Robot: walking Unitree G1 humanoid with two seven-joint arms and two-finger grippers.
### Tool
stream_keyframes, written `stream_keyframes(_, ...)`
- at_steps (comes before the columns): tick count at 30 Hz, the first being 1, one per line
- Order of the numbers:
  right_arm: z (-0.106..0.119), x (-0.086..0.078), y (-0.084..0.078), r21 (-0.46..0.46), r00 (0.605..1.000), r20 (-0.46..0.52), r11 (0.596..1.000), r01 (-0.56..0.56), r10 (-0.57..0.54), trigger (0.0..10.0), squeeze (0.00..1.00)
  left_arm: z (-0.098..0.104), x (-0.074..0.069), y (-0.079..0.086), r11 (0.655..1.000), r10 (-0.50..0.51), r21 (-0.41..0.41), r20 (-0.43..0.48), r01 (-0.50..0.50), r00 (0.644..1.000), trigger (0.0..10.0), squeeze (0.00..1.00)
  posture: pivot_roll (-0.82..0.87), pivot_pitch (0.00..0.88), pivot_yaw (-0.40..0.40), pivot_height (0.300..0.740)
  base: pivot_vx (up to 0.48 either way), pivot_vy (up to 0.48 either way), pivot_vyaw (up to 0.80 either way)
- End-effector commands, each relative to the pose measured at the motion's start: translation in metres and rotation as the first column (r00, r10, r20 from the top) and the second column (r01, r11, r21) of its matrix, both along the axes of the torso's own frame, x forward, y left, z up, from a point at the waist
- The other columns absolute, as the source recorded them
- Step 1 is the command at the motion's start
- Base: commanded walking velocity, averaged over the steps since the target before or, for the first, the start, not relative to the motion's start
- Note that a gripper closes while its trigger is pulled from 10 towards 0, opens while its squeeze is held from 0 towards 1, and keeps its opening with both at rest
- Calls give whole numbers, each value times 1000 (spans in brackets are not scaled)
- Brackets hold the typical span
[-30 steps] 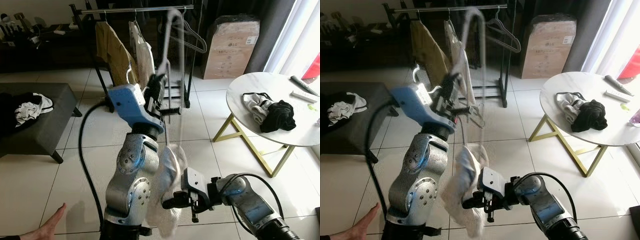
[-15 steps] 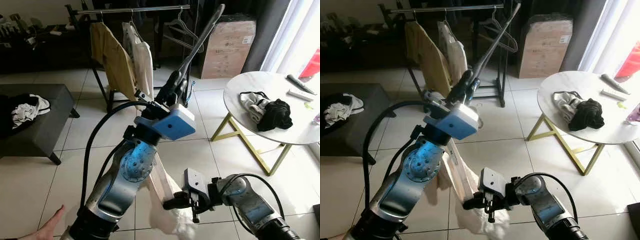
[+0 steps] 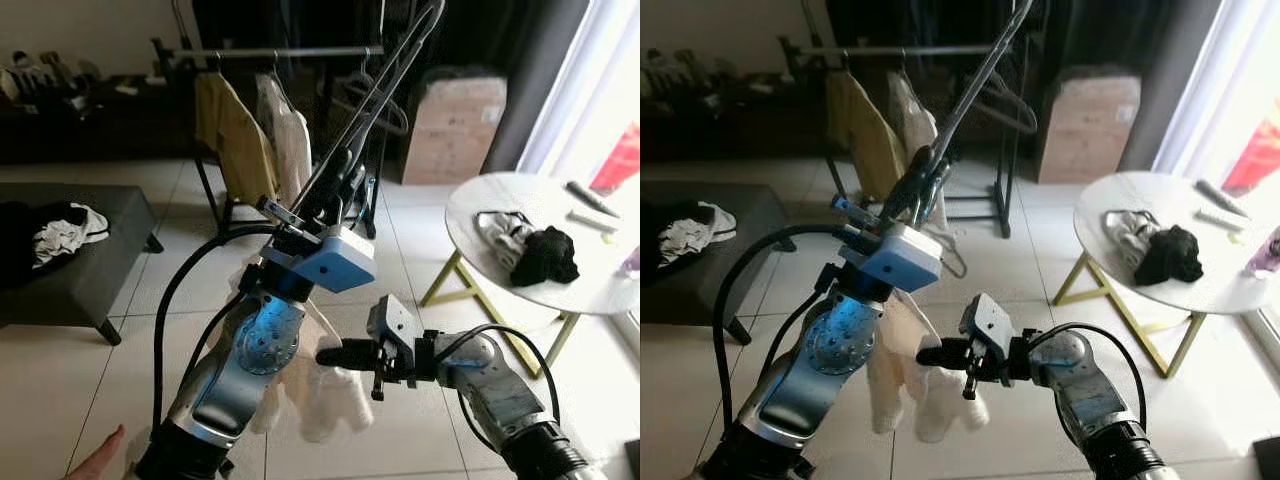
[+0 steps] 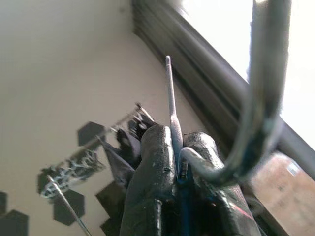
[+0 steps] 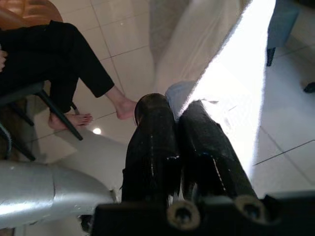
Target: Hang hanger
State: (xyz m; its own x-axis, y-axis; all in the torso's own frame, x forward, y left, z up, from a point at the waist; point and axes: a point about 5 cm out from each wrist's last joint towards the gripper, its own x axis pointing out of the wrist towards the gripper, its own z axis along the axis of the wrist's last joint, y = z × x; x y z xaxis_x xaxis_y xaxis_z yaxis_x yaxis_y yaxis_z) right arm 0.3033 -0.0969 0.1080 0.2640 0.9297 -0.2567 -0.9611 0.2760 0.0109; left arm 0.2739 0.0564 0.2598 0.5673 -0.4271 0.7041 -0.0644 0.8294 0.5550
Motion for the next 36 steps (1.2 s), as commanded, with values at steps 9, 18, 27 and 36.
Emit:
stream_keyframes(9, 2, -11, 16, 76, 994, -42, 992, -101, 105, 0, 0, -10, -20, -22, 884, -322, -371, -39, 286, 946, 10000, 0, -29, 0, -99, 740, 0, 0, 0)
stream_keyframes(18, 10, -22, 37, 68, 955, -50, 955, -289, 293, 0, 0, 4, -13, -40, 983, -134, -96, 197, 156, 971, 10000, 0, -25, 0, -117, 740, 0, 0, 0)
stream_keyframes(27, -16, 21, -5, 4, 963, -52, 965, 264, -263, 0, 0, -27, 37, 34, 939, 195, -244, -206, -243, 959, 10000, 0, -32, 0, -83, 740, 0, 0, 0)
stream_keyframes(36, -34, 41, -58, 77, 594, -195, 591, 803, -781, 0, 0, -127, 51, 168, 752, 440, -75, -683, -654, 583, 10000, 0, -17, 0, -61, 740, 0, 0, 0)
